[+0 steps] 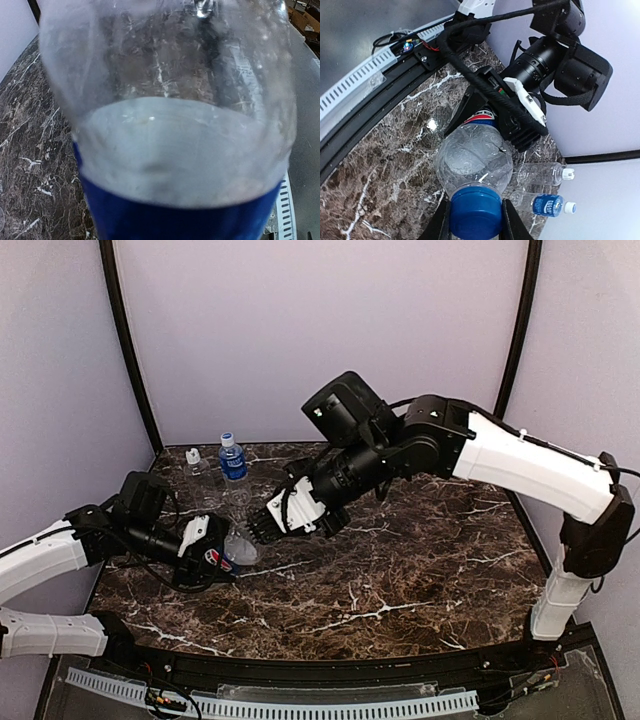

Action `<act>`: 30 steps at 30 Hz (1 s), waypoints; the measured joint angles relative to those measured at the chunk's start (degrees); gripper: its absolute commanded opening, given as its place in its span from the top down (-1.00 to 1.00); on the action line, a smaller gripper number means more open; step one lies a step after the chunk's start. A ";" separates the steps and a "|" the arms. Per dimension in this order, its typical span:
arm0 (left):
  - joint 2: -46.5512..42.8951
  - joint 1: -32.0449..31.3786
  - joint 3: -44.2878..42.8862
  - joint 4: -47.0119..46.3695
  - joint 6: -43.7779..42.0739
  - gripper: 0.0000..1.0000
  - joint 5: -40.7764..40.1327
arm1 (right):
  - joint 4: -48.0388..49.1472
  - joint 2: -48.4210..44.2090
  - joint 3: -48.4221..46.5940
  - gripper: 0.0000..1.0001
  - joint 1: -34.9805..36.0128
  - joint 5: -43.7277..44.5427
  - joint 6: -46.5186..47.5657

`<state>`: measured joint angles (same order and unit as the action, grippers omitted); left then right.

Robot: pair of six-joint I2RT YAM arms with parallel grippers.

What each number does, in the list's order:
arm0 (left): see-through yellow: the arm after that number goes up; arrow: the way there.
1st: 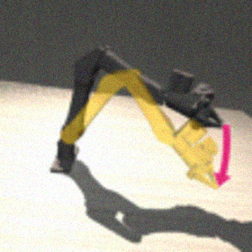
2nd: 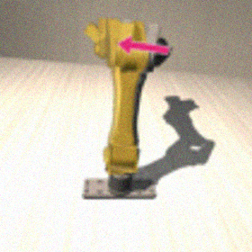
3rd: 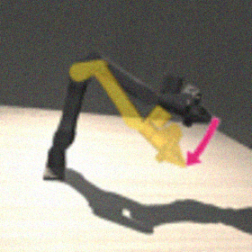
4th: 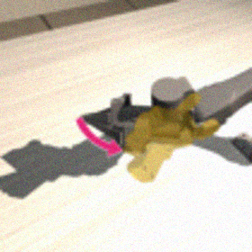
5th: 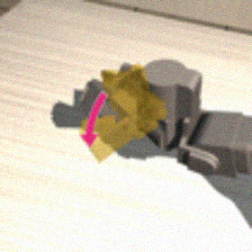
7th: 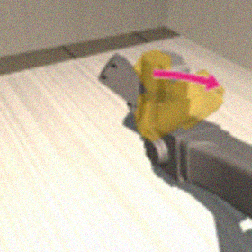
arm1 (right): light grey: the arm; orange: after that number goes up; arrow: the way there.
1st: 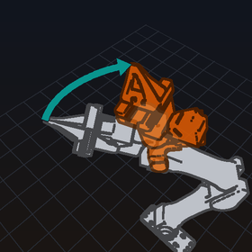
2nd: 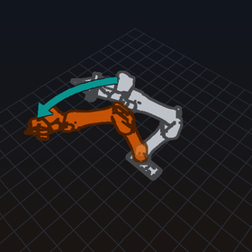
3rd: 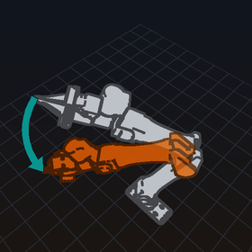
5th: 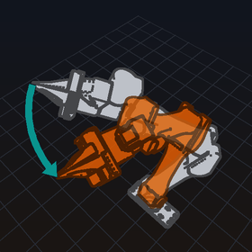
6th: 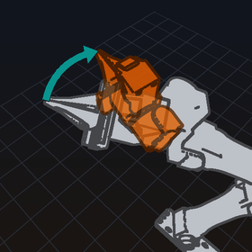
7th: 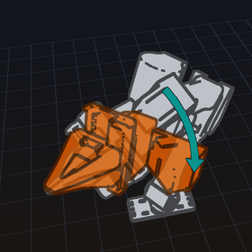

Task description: Unscrew the bottle caps

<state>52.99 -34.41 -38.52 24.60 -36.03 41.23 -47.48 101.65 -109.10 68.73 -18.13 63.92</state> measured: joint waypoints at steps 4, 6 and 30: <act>0.04 0.02 0.00 1.49 -0.24 0.51 0.24 | -0.35 -0.11 0.42 0.58 1.36 4.39 7.13; 0.04 0.02 0.00 2.05 -0.20 0.51 0.02 | 0.85 -0.74 1.90 -0.14 1.66 5.86 8.87; -1.18 -0.11 6.84 -32.09 5.11 0.51 -39.21 | 31.91 -4.68 3.39 -0.52 -11.89 3.43 -66.14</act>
<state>51.81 -34.52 -31.68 -7.49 -30.92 2.02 -15.57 96.97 -105.71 56.84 -14.70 -2.22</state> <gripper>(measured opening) 0.314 0.763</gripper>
